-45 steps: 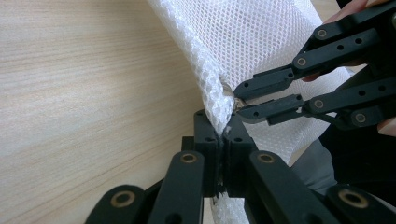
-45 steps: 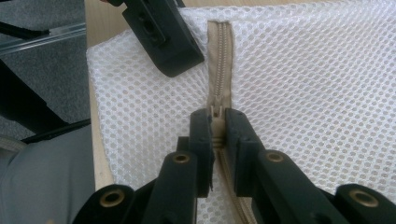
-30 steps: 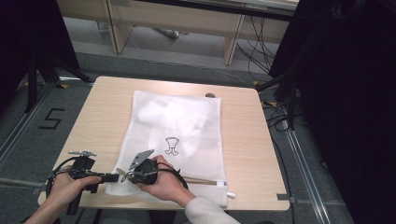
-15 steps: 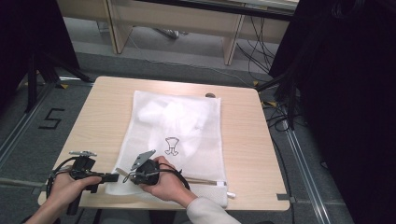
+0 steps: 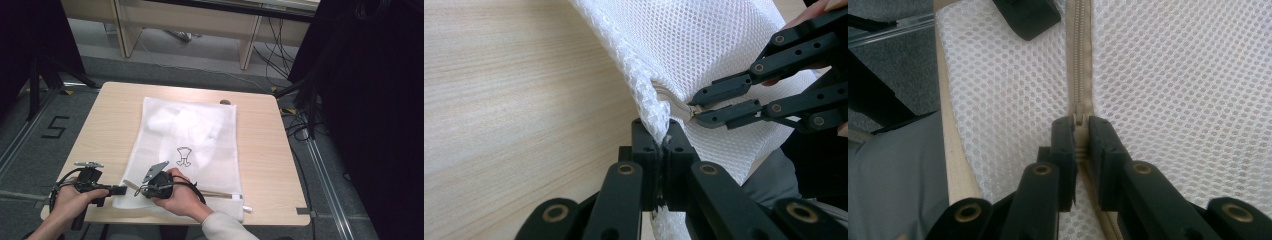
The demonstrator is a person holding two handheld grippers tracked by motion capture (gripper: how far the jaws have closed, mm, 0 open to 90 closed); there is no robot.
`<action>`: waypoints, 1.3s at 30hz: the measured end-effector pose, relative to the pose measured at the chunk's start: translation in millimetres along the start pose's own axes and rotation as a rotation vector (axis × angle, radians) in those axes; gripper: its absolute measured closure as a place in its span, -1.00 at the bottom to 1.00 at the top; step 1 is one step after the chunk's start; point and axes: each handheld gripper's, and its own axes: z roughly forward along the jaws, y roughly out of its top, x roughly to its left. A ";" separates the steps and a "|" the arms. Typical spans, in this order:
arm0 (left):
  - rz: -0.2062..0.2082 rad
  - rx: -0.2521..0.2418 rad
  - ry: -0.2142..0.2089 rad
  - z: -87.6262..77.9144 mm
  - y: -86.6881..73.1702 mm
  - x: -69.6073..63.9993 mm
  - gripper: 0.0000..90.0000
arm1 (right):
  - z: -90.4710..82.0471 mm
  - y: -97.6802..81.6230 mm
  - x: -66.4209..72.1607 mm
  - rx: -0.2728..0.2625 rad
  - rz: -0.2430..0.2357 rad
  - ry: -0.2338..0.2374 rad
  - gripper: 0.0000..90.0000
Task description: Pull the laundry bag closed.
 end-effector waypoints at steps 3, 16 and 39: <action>0.001 0.005 -0.003 0.0 0.1 0.6 0.92 | -0.9 -0.5 0.1 0.000 0.006 0.005 0.84; 0.002 0.004 0.007 -0.1 0.2 2.1 0.92 | -3.9 -5.0 -0.8 0.011 0.013 0.000 0.84; -0.003 0.010 0.007 0.7 -0.2 2.8 0.92 | -9.2 -9.9 -2.6 0.023 0.024 0.001 0.84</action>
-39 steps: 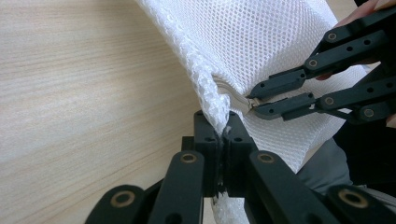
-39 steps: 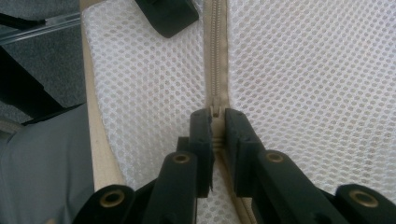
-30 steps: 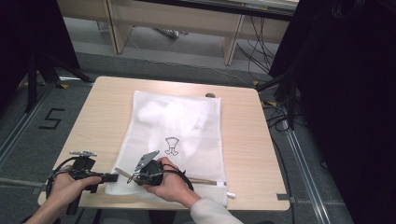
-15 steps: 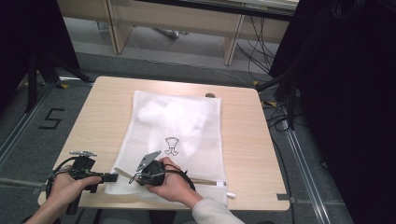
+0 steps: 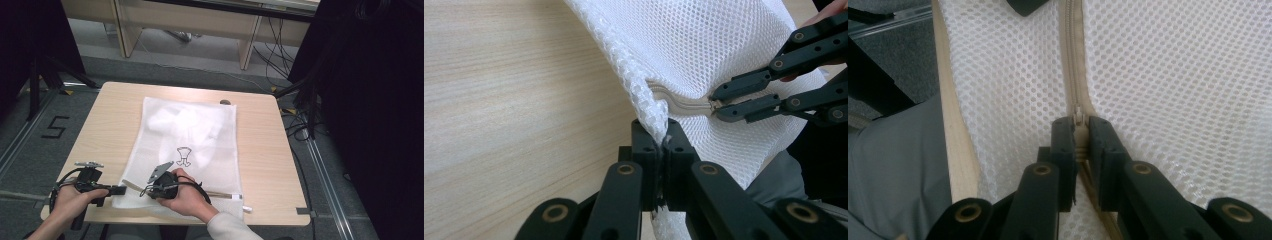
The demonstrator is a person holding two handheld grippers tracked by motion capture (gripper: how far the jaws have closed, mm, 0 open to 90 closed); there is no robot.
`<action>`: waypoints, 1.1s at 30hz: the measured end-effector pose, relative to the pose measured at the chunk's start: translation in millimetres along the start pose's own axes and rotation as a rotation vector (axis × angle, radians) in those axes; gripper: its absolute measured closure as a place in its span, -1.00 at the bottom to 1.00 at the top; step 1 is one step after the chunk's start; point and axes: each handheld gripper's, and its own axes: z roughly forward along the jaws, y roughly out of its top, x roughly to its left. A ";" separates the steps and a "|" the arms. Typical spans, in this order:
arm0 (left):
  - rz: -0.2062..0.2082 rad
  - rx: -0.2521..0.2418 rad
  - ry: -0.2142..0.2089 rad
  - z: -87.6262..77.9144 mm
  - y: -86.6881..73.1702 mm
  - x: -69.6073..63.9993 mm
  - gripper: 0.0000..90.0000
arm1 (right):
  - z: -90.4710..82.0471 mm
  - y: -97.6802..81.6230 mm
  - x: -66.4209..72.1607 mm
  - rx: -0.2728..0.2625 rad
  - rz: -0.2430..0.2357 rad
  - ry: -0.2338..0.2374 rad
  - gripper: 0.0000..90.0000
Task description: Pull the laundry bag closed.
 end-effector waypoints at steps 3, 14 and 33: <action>0.001 -0.001 0.003 -0.1 0.1 0.0 0.92 | -0.9 -0.7 -1.0 0.012 -0.018 -0.005 0.84; 0.003 -0.016 0.019 0.4 -0.4 -0.6 0.92 | -3.8 -3.8 -2.2 0.017 -0.007 -0.008 0.84; 0.005 -0.024 0.023 0.7 -0.5 -1.0 0.92 | -7.5 -7.5 -4.0 0.006 -0.017 -0.016 0.84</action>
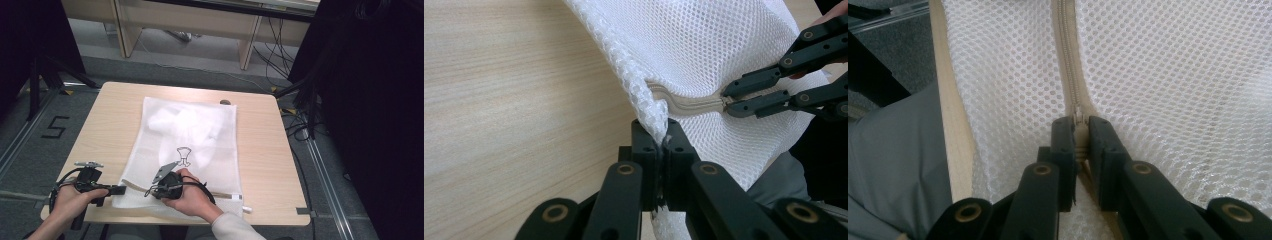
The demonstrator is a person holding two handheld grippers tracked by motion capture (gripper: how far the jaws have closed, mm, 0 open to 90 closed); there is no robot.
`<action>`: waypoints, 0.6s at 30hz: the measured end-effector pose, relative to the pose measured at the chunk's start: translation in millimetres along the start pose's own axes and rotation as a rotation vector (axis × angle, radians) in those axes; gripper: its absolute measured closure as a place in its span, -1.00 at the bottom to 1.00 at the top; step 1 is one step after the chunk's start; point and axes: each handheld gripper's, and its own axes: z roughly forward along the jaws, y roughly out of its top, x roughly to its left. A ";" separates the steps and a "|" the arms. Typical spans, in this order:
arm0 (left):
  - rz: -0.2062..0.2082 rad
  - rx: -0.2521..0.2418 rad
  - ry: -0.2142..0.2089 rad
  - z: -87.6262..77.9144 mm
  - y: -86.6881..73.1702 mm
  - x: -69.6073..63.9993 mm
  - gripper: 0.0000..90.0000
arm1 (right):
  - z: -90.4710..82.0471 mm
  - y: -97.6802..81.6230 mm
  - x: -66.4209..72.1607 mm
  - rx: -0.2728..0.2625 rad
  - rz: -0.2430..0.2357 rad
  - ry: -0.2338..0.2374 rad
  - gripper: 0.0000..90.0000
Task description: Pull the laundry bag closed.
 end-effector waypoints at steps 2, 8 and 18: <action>-0.001 0.003 -0.002 -0.1 0.1 0.1 0.92 | -0.4 -0.2 0.6 0.006 0.014 0.009 0.84; 0.002 0.013 -0.001 -0.9 0.6 0.7 0.92 | -1.8 -3.0 -2.8 0.014 0.008 0.004 0.84; 0.001 0.003 0.006 -0.7 0.1 0.6 0.92 | -4.2 -4.3 -3.3 0.014 0.006 0.001 0.84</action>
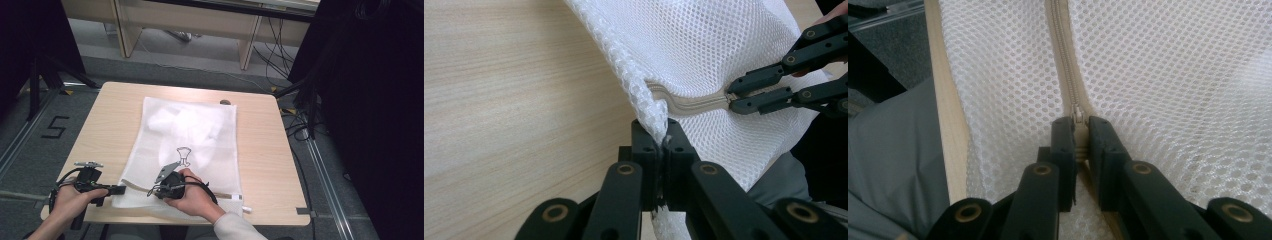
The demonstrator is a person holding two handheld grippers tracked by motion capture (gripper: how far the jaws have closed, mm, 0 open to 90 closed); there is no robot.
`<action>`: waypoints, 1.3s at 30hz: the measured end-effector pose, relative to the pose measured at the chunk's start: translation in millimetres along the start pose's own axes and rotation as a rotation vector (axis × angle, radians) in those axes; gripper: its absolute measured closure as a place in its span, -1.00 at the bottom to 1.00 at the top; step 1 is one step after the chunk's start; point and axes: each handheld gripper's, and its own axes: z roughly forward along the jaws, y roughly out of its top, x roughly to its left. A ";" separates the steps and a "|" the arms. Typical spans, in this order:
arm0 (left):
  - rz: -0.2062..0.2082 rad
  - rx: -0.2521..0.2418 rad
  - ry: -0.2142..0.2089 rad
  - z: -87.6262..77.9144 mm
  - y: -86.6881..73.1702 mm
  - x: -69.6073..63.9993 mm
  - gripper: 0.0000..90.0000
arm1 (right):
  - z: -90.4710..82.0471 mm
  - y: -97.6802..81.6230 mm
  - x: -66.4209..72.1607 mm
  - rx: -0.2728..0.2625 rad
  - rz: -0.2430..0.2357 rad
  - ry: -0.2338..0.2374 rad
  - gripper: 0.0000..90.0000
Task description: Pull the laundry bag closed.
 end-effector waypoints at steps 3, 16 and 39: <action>0.003 0.009 0.002 -0.6 0.4 -0.1 0.92 | -1.1 -0.9 -0.1 0.000 0.011 0.000 0.84; 0.001 0.013 -0.013 -0.6 0.5 0.4 0.92 | -3.1 -3.4 -2.0 -0.001 0.002 -0.003 0.84; 0.004 -0.001 0.000 0.1 0.0 -0.6 0.92 | -5.2 -7.3 -2.1 0.014 0.021 -0.005 0.84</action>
